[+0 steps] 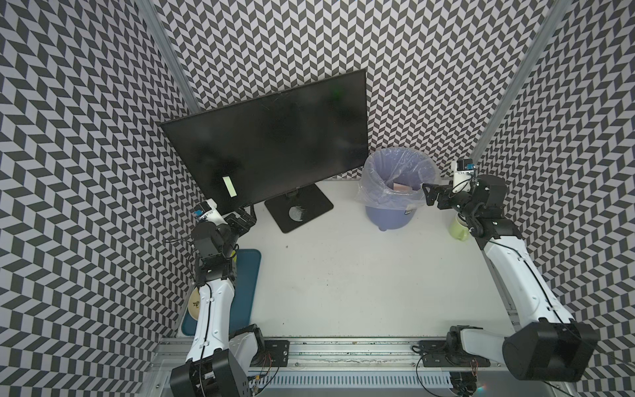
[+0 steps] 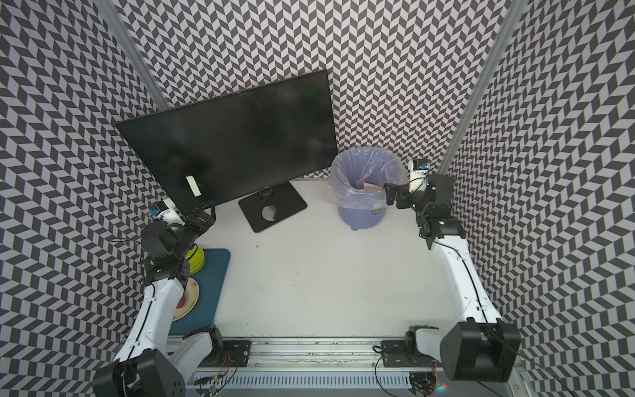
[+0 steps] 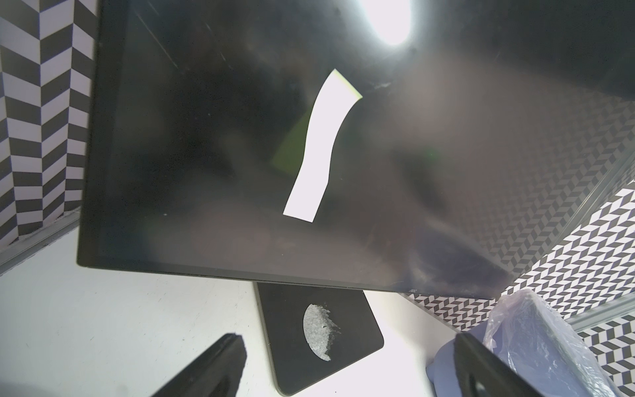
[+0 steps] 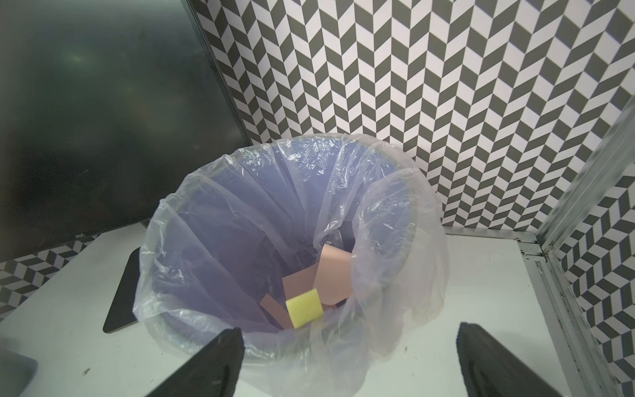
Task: Remove the sticky note from the monitor
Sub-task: Tear off the sticky note from the monitor.
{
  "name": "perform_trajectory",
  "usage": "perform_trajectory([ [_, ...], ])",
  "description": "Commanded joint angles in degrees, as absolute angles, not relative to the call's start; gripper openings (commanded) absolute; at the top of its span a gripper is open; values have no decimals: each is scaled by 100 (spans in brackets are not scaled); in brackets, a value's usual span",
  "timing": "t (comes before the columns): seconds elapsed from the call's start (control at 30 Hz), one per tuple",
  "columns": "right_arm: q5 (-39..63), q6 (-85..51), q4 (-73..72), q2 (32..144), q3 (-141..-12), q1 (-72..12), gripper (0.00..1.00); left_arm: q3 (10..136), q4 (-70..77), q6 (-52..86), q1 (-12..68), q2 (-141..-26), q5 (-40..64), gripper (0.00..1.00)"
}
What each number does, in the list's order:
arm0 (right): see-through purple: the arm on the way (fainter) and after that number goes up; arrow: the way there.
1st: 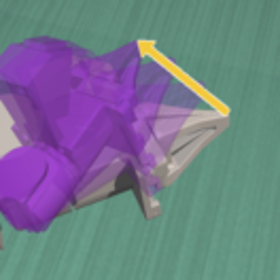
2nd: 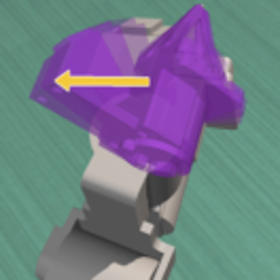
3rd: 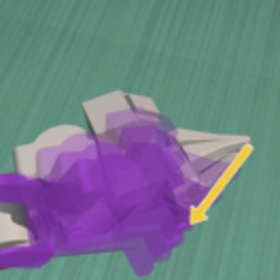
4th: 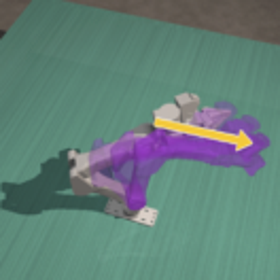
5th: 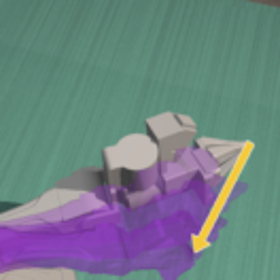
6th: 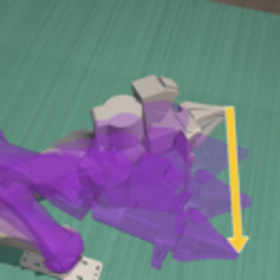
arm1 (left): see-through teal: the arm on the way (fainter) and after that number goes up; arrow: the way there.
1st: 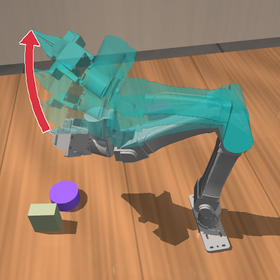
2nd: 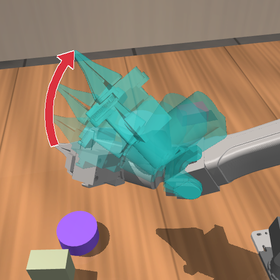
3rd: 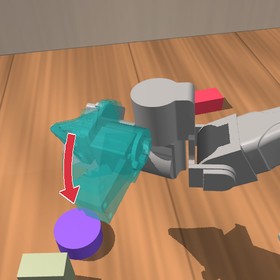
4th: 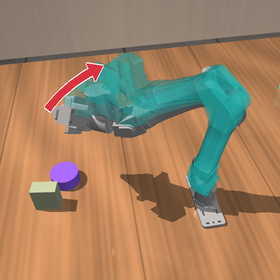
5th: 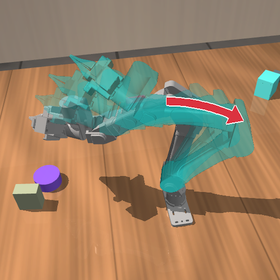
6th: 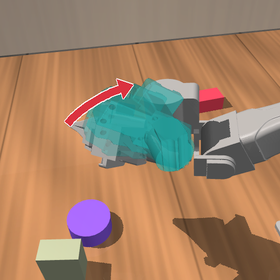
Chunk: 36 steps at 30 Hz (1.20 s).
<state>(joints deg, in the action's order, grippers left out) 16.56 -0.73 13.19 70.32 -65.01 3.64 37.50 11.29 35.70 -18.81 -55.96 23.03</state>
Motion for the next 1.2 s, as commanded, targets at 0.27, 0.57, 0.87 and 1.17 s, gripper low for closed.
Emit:
perform_trajectory([
  [0.27, 2514, -435, 801, 6839, -6399, 765, 99, 3754, 1302, 3555, -1931, -5536, 2336, 100],
  [0.57, 4089, -1076, -99, 6731, -6304, 401, 99, 3607, 1471, 3582, -1996, -5571, 2433, 98],
  [0.87, 3785, -1241, -525, 6817, -6504, -963, 99, 3151, 2914, 4217, -2313, -5604, 2533, 95],
  [1.17, 3788, -1350, -891, 6893, -6434, -1666, 99, 3524, 4355, 4732, -2683, -6803, 2939, 87],
])
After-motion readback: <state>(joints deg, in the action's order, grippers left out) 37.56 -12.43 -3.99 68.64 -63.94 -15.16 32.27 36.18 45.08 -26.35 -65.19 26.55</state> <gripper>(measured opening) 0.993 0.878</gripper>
